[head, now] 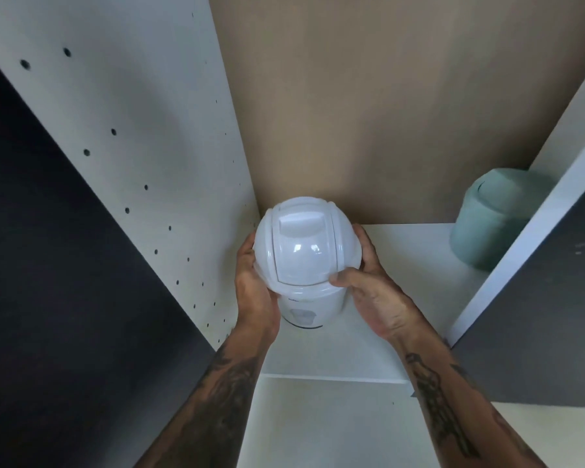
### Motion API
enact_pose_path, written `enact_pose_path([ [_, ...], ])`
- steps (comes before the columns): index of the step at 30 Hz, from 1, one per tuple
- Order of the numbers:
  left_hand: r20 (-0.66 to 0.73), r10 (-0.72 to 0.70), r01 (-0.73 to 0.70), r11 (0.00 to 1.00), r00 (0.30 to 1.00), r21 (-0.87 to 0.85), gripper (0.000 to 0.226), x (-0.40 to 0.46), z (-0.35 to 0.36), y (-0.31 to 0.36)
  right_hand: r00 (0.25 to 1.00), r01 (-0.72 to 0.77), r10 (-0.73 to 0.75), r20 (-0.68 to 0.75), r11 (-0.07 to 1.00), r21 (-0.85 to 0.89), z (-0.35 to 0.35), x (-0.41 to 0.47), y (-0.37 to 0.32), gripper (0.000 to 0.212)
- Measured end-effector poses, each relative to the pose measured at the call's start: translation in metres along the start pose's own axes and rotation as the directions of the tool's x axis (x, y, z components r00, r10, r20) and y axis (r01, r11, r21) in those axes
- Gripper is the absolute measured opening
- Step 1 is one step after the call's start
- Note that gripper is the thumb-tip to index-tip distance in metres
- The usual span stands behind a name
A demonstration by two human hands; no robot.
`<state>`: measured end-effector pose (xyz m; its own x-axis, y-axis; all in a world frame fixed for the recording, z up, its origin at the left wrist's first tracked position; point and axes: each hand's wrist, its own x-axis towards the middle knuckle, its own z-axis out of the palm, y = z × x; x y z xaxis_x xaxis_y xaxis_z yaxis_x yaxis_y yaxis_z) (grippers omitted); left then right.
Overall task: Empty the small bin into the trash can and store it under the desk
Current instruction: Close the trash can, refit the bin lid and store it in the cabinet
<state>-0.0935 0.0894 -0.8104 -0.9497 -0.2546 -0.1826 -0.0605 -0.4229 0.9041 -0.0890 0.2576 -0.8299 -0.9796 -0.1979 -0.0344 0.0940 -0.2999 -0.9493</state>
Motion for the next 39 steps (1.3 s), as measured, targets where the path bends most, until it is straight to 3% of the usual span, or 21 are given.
enact_pose_path([
  [13,-0.075,-0.048,0.047,0.999,0.996,-0.021,0.049,0.017,0.009,0.002,0.996,-0.041,0.040,-0.083,0.999,-0.011,-0.005,0.024,0.003,0.108],
  [22,-0.076,-0.074,0.075,0.997,0.994,0.014,0.049,0.014,0.009,0.016,0.990,-0.125,0.123,-0.067,0.991,-0.038,-0.007,0.017,-0.007,0.128],
  [26,-0.103,-0.094,0.100,0.993,0.990,0.062,0.045,0.001,0.001,0.026,0.978,-0.181,0.168,-0.125,0.978,-0.102,0.004,-0.004,-0.023,0.119],
  [33,-0.214,-0.237,0.275,0.946,0.948,0.169,0.048,-0.082,-0.006,0.081,0.917,-0.341,0.272,-0.293,0.915,-0.215,0.058,-0.078,-0.091,0.107],
  [36,-0.252,-0.326,0.365,0.922,0.911,0.126,0.055,-0.137,-0.002,0.118,0.886,-0.413,0.335,-0.322,0.886,-0.213,0.094,-0.121,-0.135,0.101],
  [39,-0.286,-0.342,0.403,0.894,0.895,0.194,0.050,-0.200,0.007,0.157,0.856,-0.484,0.400,-0.329,0.843,-0.235,0.133,-0.169,-0.188,0.096],
])
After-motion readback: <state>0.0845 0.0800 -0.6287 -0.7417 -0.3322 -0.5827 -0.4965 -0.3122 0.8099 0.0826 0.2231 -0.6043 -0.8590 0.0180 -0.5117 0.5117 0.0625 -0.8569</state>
